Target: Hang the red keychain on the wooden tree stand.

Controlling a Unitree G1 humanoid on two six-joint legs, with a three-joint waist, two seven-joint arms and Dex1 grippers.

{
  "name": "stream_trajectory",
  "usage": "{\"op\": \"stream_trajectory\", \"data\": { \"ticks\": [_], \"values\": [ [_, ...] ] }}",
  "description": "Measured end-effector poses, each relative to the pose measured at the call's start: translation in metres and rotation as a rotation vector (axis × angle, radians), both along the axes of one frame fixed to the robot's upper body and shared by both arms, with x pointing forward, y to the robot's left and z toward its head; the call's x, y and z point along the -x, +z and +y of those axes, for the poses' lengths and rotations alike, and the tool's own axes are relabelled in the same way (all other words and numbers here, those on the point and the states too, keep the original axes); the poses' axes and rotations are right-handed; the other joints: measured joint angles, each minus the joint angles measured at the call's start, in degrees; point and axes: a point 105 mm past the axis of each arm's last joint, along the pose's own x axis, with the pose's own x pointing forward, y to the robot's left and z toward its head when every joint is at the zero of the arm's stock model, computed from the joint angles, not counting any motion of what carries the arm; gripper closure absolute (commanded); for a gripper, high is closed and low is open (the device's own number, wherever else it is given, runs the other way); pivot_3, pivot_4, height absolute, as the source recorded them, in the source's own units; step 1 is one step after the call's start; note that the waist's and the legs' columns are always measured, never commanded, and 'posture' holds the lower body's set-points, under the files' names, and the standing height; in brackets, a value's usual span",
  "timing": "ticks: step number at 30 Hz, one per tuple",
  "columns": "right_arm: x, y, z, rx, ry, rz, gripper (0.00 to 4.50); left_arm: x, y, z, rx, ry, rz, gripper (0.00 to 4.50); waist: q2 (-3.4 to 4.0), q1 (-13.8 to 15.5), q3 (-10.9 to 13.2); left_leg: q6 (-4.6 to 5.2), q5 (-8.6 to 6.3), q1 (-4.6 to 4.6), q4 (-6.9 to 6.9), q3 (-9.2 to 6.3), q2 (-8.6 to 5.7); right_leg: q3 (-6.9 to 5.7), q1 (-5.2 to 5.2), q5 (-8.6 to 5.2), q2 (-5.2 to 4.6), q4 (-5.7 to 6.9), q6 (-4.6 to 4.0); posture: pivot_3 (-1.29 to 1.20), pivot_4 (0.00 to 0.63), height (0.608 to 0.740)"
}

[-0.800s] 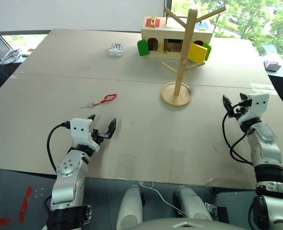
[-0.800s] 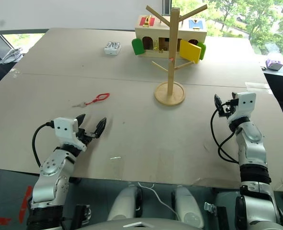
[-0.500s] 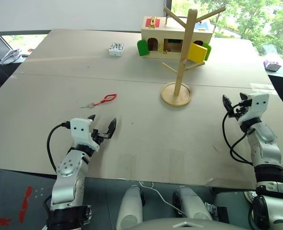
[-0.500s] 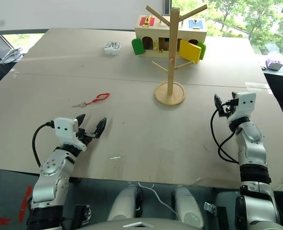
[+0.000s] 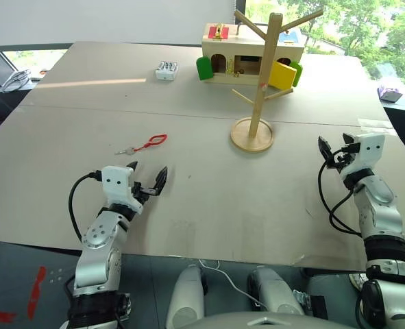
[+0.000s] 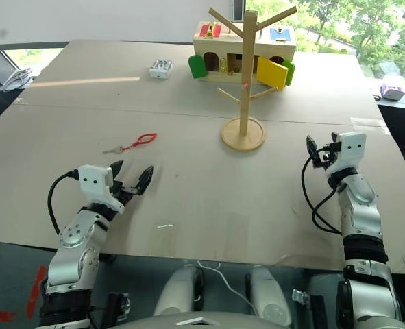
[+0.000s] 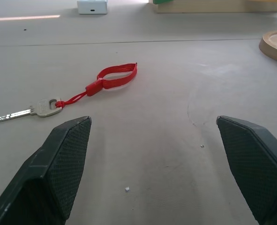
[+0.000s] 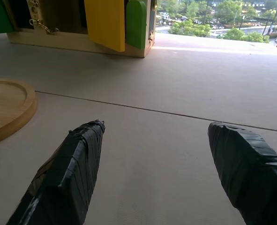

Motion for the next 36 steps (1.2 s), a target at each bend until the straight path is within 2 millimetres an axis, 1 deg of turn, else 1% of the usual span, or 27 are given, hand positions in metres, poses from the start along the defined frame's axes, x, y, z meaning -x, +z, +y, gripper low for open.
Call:
{"op": "stream_trajectory", "data": {
  "ticks": [1, 2, 3, 4, 5, 6, 8, 10, 12, 14, 17, 19, 21, 24, 26, 32, 36],
  "values": [
    [0.001, 0.001, 0.002, -0.008, 0.023, -0.005, 0.69, -0.001, 0.001, 0.0, -0.005, -0.011, -0.002, 0.07, 0.0, 0.01, 0.0, 0.0, 0.0, 0.0, 0.0, 0.0, 0.0, 0.0, 0.0, 0.0, 0.0, 0.0, 0.0, 0.0, 0.15, 0.735],
    [0.008, 0.003, 0.009, -0.016, 0.088, -0.022, 0.69, -0.004, 0.003, 0.0, -0.016, -0.026, -0.003, 0.07, 0.0, 0.04, 0.0, 0.0, 0.0, 0.0, -0.01, -0.01, 0.0, 0.0, 0.0, 0.0, 0.02, 0.0, 0.0, 0.0, 0.15, 0.735],
    [0.015, 0.005, 0.016, -0.024, 0.16, -0.034, 0.69, -0.006, 0.005, 0.001, -0.026, -0.039, -0.004, 0.07, 0.01, 0.17, 0.0, 0.0, 0.0, -0.02, -0.03, -0.02, 0.0, -0.01, 0.0, 0.0, 0.02, 0.0, 0.0, 0.0, 0.15, 0.735],
    [0.026, 0.006, 0.028, -0.03, 0.27, -0.04, 0.69, -0.009, 0.007, 0.002, -0.04, -0.058, -0.003, 0.07, 0.01, 0.3, 0.01, 0.0, 0.0, -0.02, -0.05, -0.02, 0.01, -0.02, 0.0, -0.01, 0.02, -0.02, 0.01, 0.0, 0.15, 0.735],
    [0.032, 0.005, 0.034, -0.028, 0.319, -0.036, 0.69, -0.01, 0.008, 0.003, -0.047, -0.067, -0.002, 0.07, 0.02, 0.31, 0.01, 0.0, 0.0, -0.02, -0.05, -0.03, 0.0, -0.03, 0.0, -0.01, 0.02, -0.02, 0.01, 0.0, 0.15, 0.735],
    [0.046, 0.005, 0.044, -0.023, 0.433, -0.022, 0.69, -0.014, 0.01, 0.005, -0.054, -0.091, 0.003, 0.07, 0.03, 0.36, 0.02, 0.0, 0.0, -0.03, -0.05, -0.02, 0.0, -0.04, 0.0, -0.01, 0.0, -0.01, 0.01, 0.0, 0.15, 0.735],
    [0.075, 0.001, 0.057, 0.037, 0.637, 0.042, 0.69, -0.027, 0.016, 0.013, -0.064, -0.137, 0.024, 0.07, 0.04, 0.51, 0.03, 0.0, 0.0, -0.02, 0.02, -0.03, -0.01, -0.07, 0.0, -0.01, -0.01, 0.0, 0.01, 0.0, 0.15, 0.735],
    [0.088, -0.002, 0.059, 0.074, 0.711, 0.071, 0.69, -0.033, 0.023, 0.019, -0.073, -0.154, 0.026, 0.07, 0.02, 0.32, 0.02, 0.0, 0.0, 0.0, 0.04, -0.02, -0.01, -0.07, 0.01, -0.02, -0.01, 0.0, 0.02, 0.0, 0.15, 0.735],
    [0.105, -0.01, 0.061, 0.147, 0.815, 0.13, 0.69, -0.045, 0.033, 0.026, -0.1, -0.198, 0.038, 0.07, 0.02, 0.15, 0.02, 0.0, 0.0, 0.01, 0.04, -0.05, 0.0, -0.07, 0.01, -0.02, 0.05, 0.0, 0.02, 0.0, 0.15, 0.735],
    [0.115, -0.016, 0.062, 0.205, 0.869, 0.158, 0.69, -0.054, 0.04, 0.032, -0.11, -0.229, 0.052, 0.07, 0.02, 0.0, 0.03, 0.0, 0.0, 0.01, 0.02, -0.06, 0.0, -0.07, 0.0, -0.03, 0.07, 0.01, 0.02, 0.0, 0.15, 0.735],
    [0.121, -0.021, 0.064, 0.27, 0.92, 0.175, 0.69, -0.063, 0.044, 0.039, -0.115, -0.275, 0.082, 0.07, 0.02, -0.08, 0.03, 0.0, 0.0, -0.01, 0.02, -0.06, 0.01, -0.07, -0.01, -0.02, 0.07, 0.0, 0.03, 0.0, 0.15, 0.735],
    [0.12, -0.02, 0.065, 0.3, 0.922, 0.164, 0.69, -0.072, 0.037, 0.04, -0.137, -0.332, 0.152, 0.07, 0.02, 0.2, 0.03, 0.0, 0.0, -0.02, 0.04, -0.06, 0.0, -0.09, -0.01, -0.02, 0.07, 0.0, 0.03, 0.0, 0.15, 0.735],
    [0.118, -0.019, 0.065, 0.313, 0.917, 0.156, 0.69, -0.075, 0.033, 0.039, -0.148, -0.356, 0.188, 0.07, 0.01, 0.27, 0.03, 0.0, 0.0, -0.04, 0.05, -0.06, 0.0, -0.09, -0.01, -0.02, 0.07, -0.01, 0.03, 0.0, 0.15, 0.735],
    [0.116, -0.016, 0.066, 0.334, 0.901, 0.135, 0.69, -0.079, 0.019, 0.04, -0.168, -0.395, 0.265, 0.07, 0.01, 0.31, 0.03, 0.0, 0.0, -0.05, 0.04, -0.06, 0.0, -0.09, -0.02, -0.02, 0.07, -0.01, 0.02, 0.0, 0.15, 0.735],
    [0.115, -0.017, 0.066, 0.331, 0.89, 0.134, 0.69, -0.082, 0.015, 0.043, -0.179, -0.389, 0.284, 0.07, 0.0, 0.32, 0.04, 0.0, 0.0, -0.07, 0.04, -0.07, 0.0, -0.09, -0.06, -0.02, 0.08, 0.01, 0.02, 0.0, 0.15, 0.735],
    [0.116, -0.016, 0.069, 0.336, 0.869, 0.121, 0.69, -0.092, 0.017, 0.047, -0.238, -0.36, 0.292, 0.07, 0.0, 0.35, 0.04, 0.0, 0.0, -0.08, 0.04, -0.07, 0.0, -0.1, -0.06, -0.02, 0.08, 0.03, 0.02, 0.0, 0.15, 0.735],
    [0.115, -0.015, 0.069, 0.338, 0.858, 0.117, 0.69, -0.094, 0.018, 0.048, -0.257, -0.353, 0.288, 0.07, 0.0, 0.34, 0.04, -0.01, 0.0, -0.08, 0.05, -0.07, 0.0, -0.09, -0.06, -0.02, 0.08, 0.04, 0.02, 0.0, 0.15, 0.735]
  ]
}}
